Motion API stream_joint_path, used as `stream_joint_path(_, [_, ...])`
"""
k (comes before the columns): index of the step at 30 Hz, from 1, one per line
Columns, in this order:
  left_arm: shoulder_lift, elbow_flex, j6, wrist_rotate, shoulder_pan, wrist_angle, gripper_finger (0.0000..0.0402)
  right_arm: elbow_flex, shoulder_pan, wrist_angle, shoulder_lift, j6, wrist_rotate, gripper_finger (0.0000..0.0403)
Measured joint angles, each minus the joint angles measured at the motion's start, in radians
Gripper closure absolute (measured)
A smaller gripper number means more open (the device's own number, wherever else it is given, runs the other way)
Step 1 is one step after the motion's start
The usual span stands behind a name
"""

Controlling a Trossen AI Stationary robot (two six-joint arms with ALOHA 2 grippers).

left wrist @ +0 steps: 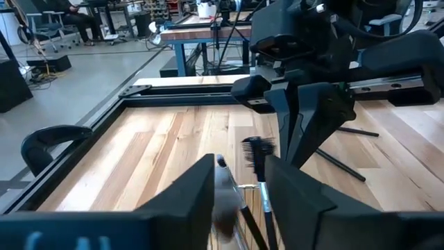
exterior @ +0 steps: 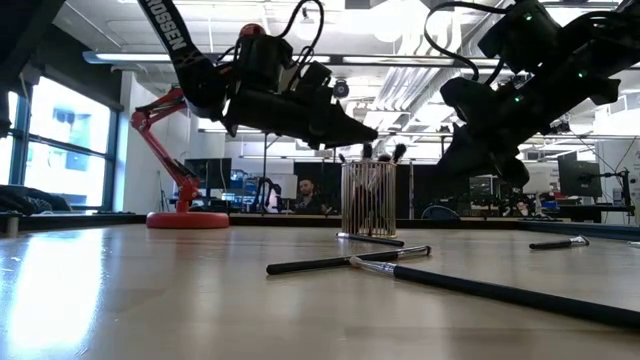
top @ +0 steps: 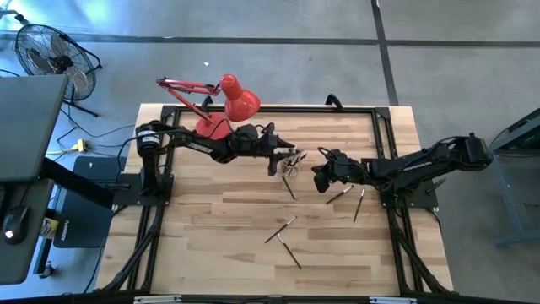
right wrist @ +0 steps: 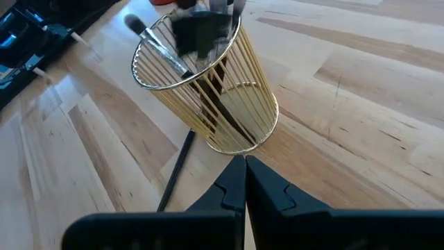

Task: Put items in baskets/containers
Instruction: Put the black eyeshadow brush into the yellow container

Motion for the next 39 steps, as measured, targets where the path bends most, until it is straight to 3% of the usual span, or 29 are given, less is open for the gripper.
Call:
stream_joint_path(7, [-0.004, -0.001, 0.002, -0.03, 0.0, -0.001, 0.0231, 0.0, 0.0, 0.0, 0.0, 0.001, 0.002, 0.0403])
stream_joint_path(19, [-0.125, -0.001, 0.001, -0.111, -0.052, 0.0, 0.0227, 0.0, 0.0, 0.0, 0.0, -0.041, -0.024, 0.0403])
stream_joint_path(23, [-0.151, -0.001, -0.028, -0.191, -0.114, -0.007, 0.0227, 0.0, 0.0, 0.0, 0.0, -0.09, -0.035, 0.0403])
stream_joint_path(28, [-0.168, 0.002, -0.085, -0.403, -0.21, -0.024, 0.0227, 0.0, 0.0, -0.003, 0.0, -0.086, -0.133, 0.0403])
stream_joint_path(34, [-0.167, 0.116, -0.086, -0.654, -0.34, -0.294, 0.0234, 0.0, 0.004, -0.076, 0.0, -0.06, -0.334, 0.0403])
stream_joint_path(39, [-0.167, 0.285, -0.13, -0.716, -0.41, -0.646, 0.027, 0.0, 0.035, -0.151, 0.0, -0.048, -0.361, 0.0402])
